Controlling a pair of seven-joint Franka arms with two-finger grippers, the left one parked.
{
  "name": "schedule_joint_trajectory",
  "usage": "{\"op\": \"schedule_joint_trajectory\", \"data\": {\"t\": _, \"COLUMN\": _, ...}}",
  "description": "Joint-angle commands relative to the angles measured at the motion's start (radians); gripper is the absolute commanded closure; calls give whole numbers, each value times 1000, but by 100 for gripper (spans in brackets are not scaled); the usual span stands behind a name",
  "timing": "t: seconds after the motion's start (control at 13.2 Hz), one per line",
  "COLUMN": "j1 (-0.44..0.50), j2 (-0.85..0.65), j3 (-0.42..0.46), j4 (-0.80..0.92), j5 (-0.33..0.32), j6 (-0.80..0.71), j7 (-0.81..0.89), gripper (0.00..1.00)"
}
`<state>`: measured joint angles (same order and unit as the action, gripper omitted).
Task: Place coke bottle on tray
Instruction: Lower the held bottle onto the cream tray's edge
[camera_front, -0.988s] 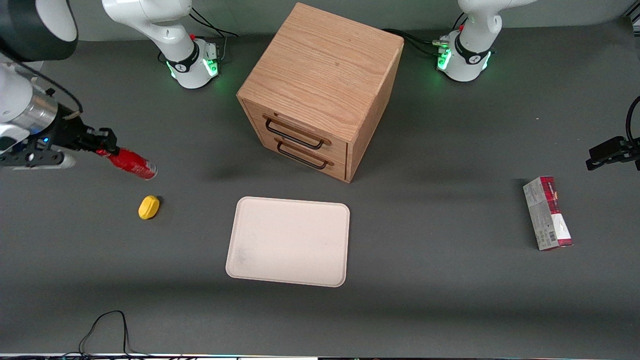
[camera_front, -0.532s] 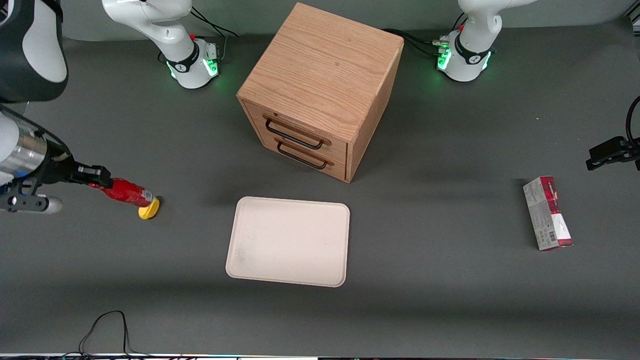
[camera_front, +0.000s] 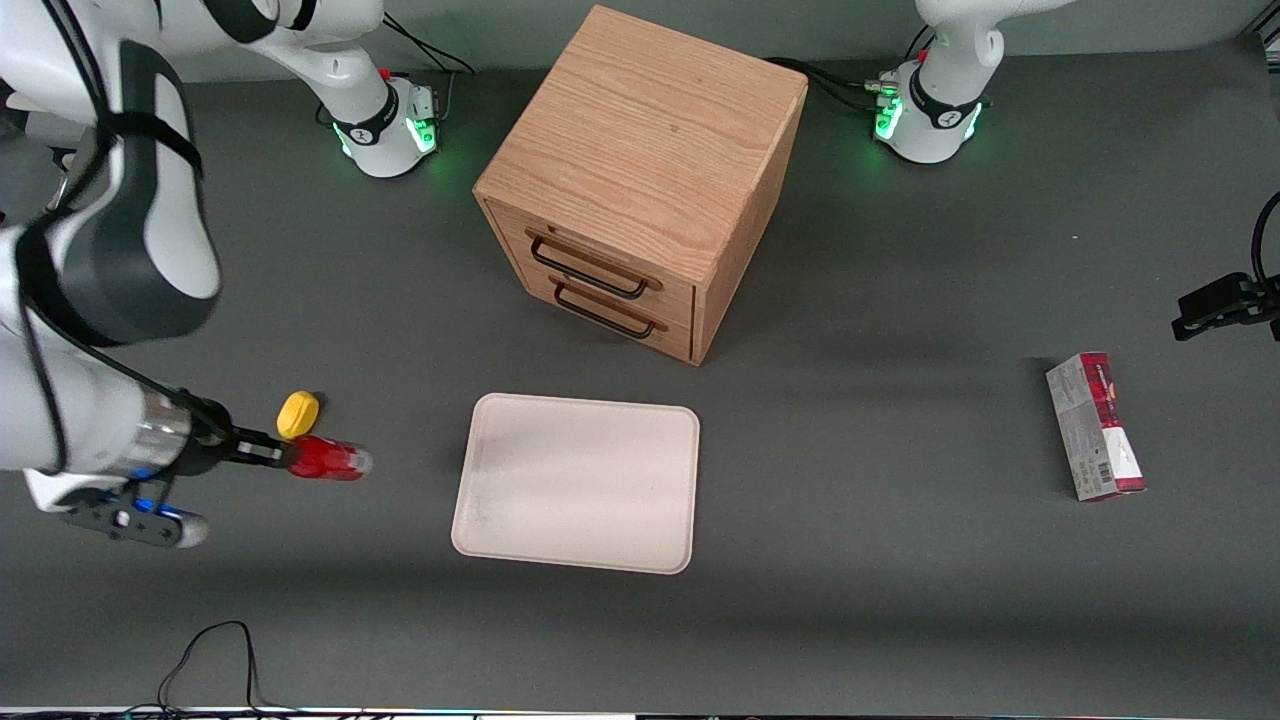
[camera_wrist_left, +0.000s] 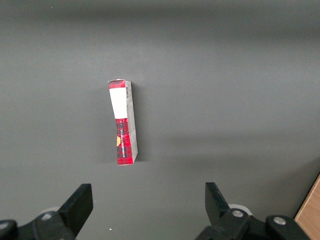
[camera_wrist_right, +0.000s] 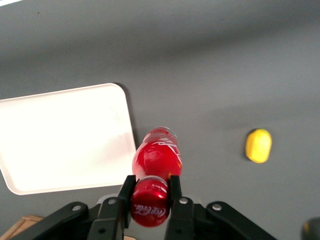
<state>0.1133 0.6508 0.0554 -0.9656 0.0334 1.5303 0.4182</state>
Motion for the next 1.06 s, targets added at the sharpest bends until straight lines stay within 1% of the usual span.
{"op": "schedule_joint_trajectory", "data": {"t": 0.0, "j1": 51, "j2": 67, "j3": 1, "j4": 81, "j5": -3, "j6": 36, "j7": 88, "gripper": 94}}
{"op": "schedule_joint_trajectory", "data": {"t": 0.15, "j1": 86, "j2": 99, "j3": 1, "j4": 81, "j5": -35, "j6": 89, "j7": 112, "gripper": 92}}
{"op": "schedule_joint_trajectory", "data": {"t": 0.38, "j1": 131, "j2": 138, "j3": -2, "j4": 79, "j5": -40, "j6": 138, "j7": 162, "gripper": 92}}
{"op": "schedule_joint_trajectory", "data": {"t": 0.84, "j1": 158, "j2": 191, "j3": -3, "j4": 73, "j5": -43, "j6": 194, "j7": 195, "gripper": 90}}
{"op": "schedule_joint_trajectory", "data": {"t": 0.99, "j1": 161, "j2": 202, "j3": -2, "j4": 70, "j5": -55, "j6": 197, "j7": 238, "gripper": 89}}
